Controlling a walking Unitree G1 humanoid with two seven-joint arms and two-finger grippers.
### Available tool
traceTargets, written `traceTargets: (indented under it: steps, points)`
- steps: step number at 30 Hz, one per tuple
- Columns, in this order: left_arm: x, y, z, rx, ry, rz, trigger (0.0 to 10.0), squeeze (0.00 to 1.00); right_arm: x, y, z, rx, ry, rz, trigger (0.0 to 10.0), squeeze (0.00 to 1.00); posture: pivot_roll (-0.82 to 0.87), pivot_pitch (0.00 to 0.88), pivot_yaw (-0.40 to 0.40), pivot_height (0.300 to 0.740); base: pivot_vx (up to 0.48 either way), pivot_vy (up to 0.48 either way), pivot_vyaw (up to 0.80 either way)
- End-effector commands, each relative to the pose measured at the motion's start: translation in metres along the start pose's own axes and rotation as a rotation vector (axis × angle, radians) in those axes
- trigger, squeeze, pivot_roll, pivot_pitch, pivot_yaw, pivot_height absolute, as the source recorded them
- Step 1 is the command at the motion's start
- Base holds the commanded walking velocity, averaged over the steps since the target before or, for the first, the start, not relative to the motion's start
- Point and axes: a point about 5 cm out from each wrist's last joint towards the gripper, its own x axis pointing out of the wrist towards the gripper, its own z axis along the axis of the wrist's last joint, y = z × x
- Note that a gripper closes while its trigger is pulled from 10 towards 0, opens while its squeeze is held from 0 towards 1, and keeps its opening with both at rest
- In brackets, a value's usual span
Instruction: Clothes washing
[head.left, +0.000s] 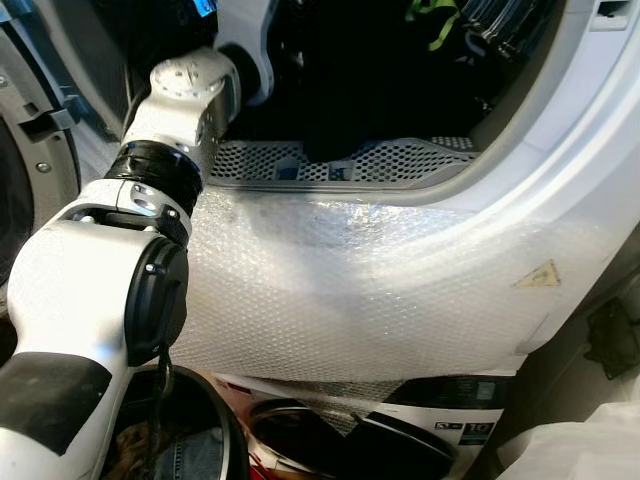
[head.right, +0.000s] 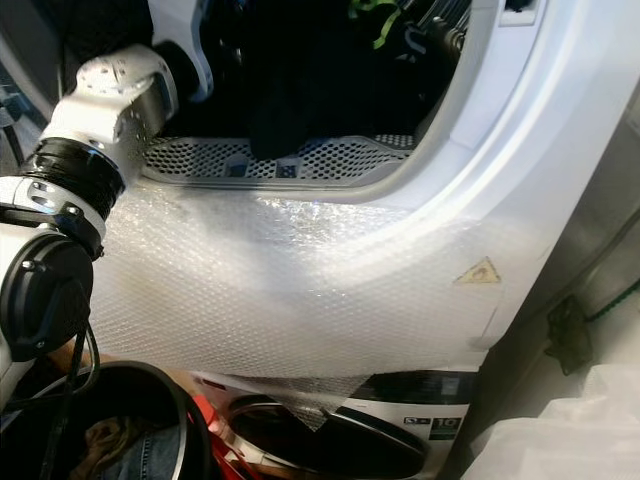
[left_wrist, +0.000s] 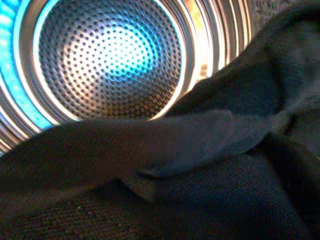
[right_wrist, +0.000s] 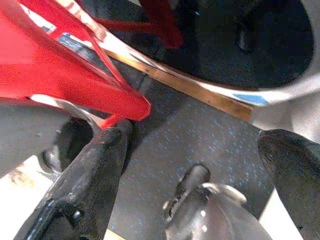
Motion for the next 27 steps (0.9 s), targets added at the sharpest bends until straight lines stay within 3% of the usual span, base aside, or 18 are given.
traceTargets:
  steps: [1, 4, 8, 9, 10, 13, 15, 18, 20, 27]
  points:
    - [-0.002, 0.001, 0.0, -0.001, -0.006, 0.038, 10.0, 0.0, 0.001, 0.008, 0.004, -0.006, 0.002, 0.023, 10.0, 0.0, 0.11, 0.0, 0.155, 0.74, 0.0, 0.0, 0.0]
    - [-0.002, -0.011, -0.006, -0.056, -0.041, 0.077, 10.0, 0.0, 0.002, 0.009, 0.01, -0.021, -0.011, 0.03, 10.0, 0.0, 0.13, 0.0, 0.156, 0.74, 0.0, 0.0, 0.0]
    - [-0.005, -0.046, -0.017, -0.228, -0.137, -0.025, 10.0, 0.0, 0.004, 0.011, 0.019, -0.023, -0.023, 0.032, 10.0, 0.0, 0.15, 0.0, 0.152, 0.74, 0.0, 0.0, 0.0]
    - [-0.005, -0.046, -0.017, -0.228, -0.137, -0.025, 10.0, 0.0, 0.004, 0.011, 0.019, -0.023, -0.023, 0.032, 10.0, 0.0, 0.15, 0.0, 0.152, 0.74, 0.0, 0.0, 0.0]
    - [-0.007, -0.053, -0.018, -0.283, -0.152, -0.048, 10.0, 0.0, 0.004, 0.011, 0.02, -0.024, -0.026, 0.032, 10.0, 0.0, 0.16, 0.0, 0.151, 0.74, 0.0, 0.0, 0.0]
    - [-0.024, -0.084, -0.023, -0.343, -0.196, -0.138, 10.0, 0.0, 0.005, 0.011, 0.025, -0.027, -0.034, 0.034, 10.0, 0.0, 0.17, 0.0, 0.148, 0.74, 0.0, 0.0, 0.0]
    - [-0.035, -0.093, -0.02, -0.369, -0.224, -0.143, 10.0, 0.0, 0.005, 0.01, 0.027, -0.023, -0.039, 0.031, 10.0, 0.0, 0.17, 0.0, 0.146, 0.74, 0.0, 0.0, 0.0]
    - [-0.046, -0.098, -0.016, -0.364, -0.243, -0.136, 10.0, 0.0, 0.005, 0.01, 0.027, -0.029, -0.037, 0.033, 10.0, 0.0, 0.19, 0.0, 0.138, 0.74, 0.0, 0.0, 0.0]
    - [-0.052, -0.097, -0.015, -0.318, -0.25, -0.121, 10.0, 0.0, 0.005, 0.01, 0.026, -0.035, -0.033, 0.036, 10.0, 0.0, 0.2, 0.0, 0.134, 0.74, 0.0, 0.0, 0.0]
    - [-0.08, -0.082, -0.013, -0.284, -0.196, 0.018, 10.0, 0.0, 0.005, 0.013, 0.026, -0.055, -0.03, 0.051, 10.0, 0.0, 0.23, 0.0, 0.125, 0.74, 0.0, 0.0, 0.0]
